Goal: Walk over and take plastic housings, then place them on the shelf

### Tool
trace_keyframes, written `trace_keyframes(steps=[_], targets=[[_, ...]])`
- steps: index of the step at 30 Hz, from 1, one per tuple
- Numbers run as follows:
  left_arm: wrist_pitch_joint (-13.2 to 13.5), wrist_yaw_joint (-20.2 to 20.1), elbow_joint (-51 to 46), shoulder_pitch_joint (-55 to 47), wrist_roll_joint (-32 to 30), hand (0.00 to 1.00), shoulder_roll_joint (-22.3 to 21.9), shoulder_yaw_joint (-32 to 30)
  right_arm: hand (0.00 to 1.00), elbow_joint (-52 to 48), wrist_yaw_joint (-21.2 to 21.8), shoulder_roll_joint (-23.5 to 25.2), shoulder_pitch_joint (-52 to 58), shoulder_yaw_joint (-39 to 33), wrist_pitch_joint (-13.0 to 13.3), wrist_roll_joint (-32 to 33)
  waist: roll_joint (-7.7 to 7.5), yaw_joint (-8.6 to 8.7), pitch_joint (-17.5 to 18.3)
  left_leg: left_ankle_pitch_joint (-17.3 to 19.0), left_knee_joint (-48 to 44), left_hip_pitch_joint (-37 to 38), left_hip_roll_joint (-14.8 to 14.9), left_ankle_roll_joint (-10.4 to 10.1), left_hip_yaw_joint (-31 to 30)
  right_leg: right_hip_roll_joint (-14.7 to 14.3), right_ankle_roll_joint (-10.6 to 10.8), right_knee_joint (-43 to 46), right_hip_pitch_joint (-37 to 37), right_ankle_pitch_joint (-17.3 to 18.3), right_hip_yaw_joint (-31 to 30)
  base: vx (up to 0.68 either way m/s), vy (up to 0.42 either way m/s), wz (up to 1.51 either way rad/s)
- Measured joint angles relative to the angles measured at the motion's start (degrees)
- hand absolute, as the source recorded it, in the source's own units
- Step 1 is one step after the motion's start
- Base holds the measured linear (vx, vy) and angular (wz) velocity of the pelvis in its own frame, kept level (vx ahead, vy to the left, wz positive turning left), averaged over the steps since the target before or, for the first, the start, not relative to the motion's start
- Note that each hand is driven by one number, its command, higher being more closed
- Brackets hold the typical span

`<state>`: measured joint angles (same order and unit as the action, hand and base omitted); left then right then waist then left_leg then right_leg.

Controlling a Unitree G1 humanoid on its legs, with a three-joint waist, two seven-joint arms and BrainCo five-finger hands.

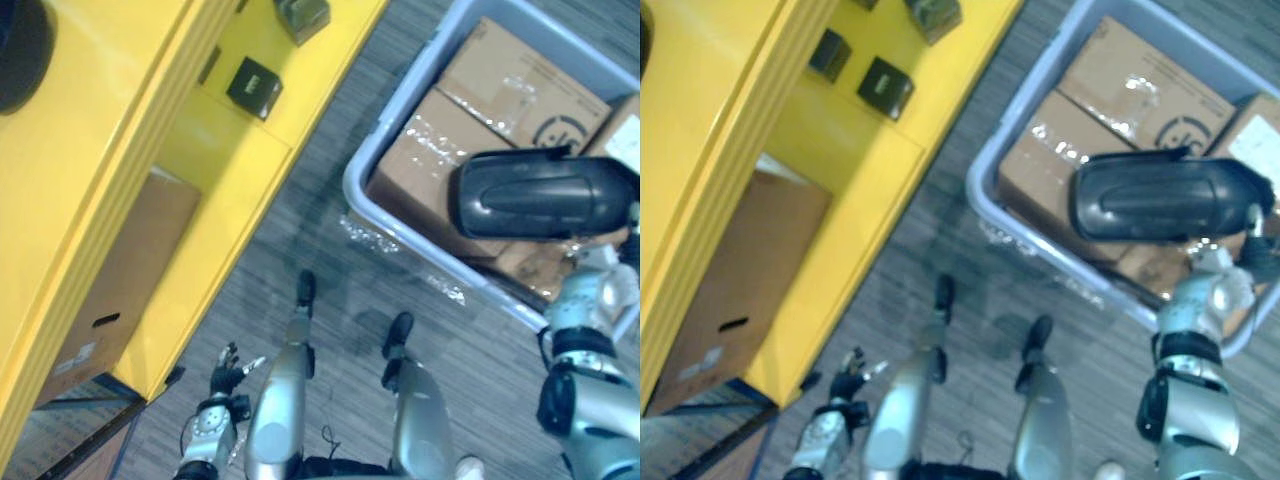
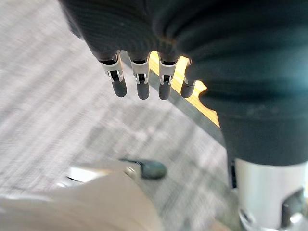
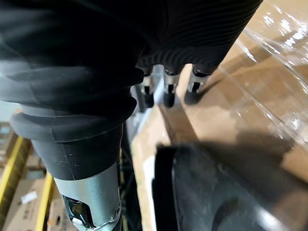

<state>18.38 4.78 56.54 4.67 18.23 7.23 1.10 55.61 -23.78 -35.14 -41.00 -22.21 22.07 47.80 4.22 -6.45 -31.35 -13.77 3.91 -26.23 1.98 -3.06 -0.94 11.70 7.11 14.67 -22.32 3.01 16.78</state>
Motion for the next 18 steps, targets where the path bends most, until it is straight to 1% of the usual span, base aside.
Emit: trace_keyframes(steps=[2, 3, 7, 10, 12, 15, 18], targets=[[0.3, -0.3, 0.5, 0.4, 1.6, 0.0, -0.6, 0.0, 0.0, 1.4, -0.2, -1.2, -0.4, 0.0, 0.2, 0.4, 0.38, -0.88, 0.0, 0.0, -0.3, -0.3, -0.1, 0.0, -0.3, 0.3, -0.1, 1.2, -0.5, 0.8, 0.2, 0.03, -0.04, 0.11], [0.3, -0.3, 0.5, 0.4, 1.7, 0.0, -0.7, 0.0, 0.0, 1.5, -0.2, -1.5, -0.4, 0.0, 0.2, 0.9, 0.44, -0.97, 0.0, 0.0, -0.4, -0.4, -0.2, 0.0, -0.4, 0.4, 0.0, 1.6, -0.6, 1.1, 0.3, 0.02, -0.04, 0.1], [0.6, -0.8, 0.5, 0.5, 1.8, 0.0, -1.4, 0.2, 0.0, 1.5, -0.1, -2.9, -0.4, 0.3, 0.6, 1.0, 1.81, -1.08, 0.0, 0.0, -0.6, -1.1, -0.3, -0.1, -1.6, 0.6, -0.4, 3.3, -1.6, 2.2, 0.7, -0.01, -0.049, 0.1], [0.7, -0.8, 0.6, 0.5, 1.8, 0.0, -1.5, 0.3, 0.0, 1.6, 0.1, -3.3, -0.3, 1.0, 0.7, 0.9, 2.06, -1.1, 0.1, -0.1, -0.6, -1.2, -0.3, -0.3, -1.8, 1.1, -0.4, 4.6, -2.2, 3.1, 0.7, -0.03, -0.042, 0.03], [1.0, -0.9, 0.6, 0.5, 1.8, 0.0, -1.6, 0.3, 0.0, 1.6, 0.3, -3.5, -0.4, 1.5, 0.8, 0.9, 2.21, -1.15, 0.1, -0.2, -0.6, -1.2, -0.2, -0.4, -1.8, 1.1, -0.8, 5.0, -2.5, 3.5, 0.6, -0.01, -0.044, -0.01], [1.9, -1.1, 0.6, 0.6, 1.8, 0.0, -2.2, 0.4, 0.0, 1.6, 1.2, -4.0, -0.4, 1.5, 1.7, 0.9, 3.02, -1.34, 0.1, -0.2, -0.8, -1.2, -0.2, -0.5, -1.9, 1.1, -0.8, 5.6, -2.6, 3.6, 0.6, -0.01, -0.056, 0.0], [2.6, -1.1, 0.7, 0.6, 2.0, 0.0, -2.2, 1.7, 0.0, 1.6, 1.7, -4.7, -0.4, 1.7, 1.7, 0.8, 3.73, -1.53, 0.2, -0.2, -1.2, -1.3, -0.1, -0.5, -1.9, 1.1, -0.8, 5.9, -2.6, 3.6, 0.6, 0.0, -0.049, 0.0]])
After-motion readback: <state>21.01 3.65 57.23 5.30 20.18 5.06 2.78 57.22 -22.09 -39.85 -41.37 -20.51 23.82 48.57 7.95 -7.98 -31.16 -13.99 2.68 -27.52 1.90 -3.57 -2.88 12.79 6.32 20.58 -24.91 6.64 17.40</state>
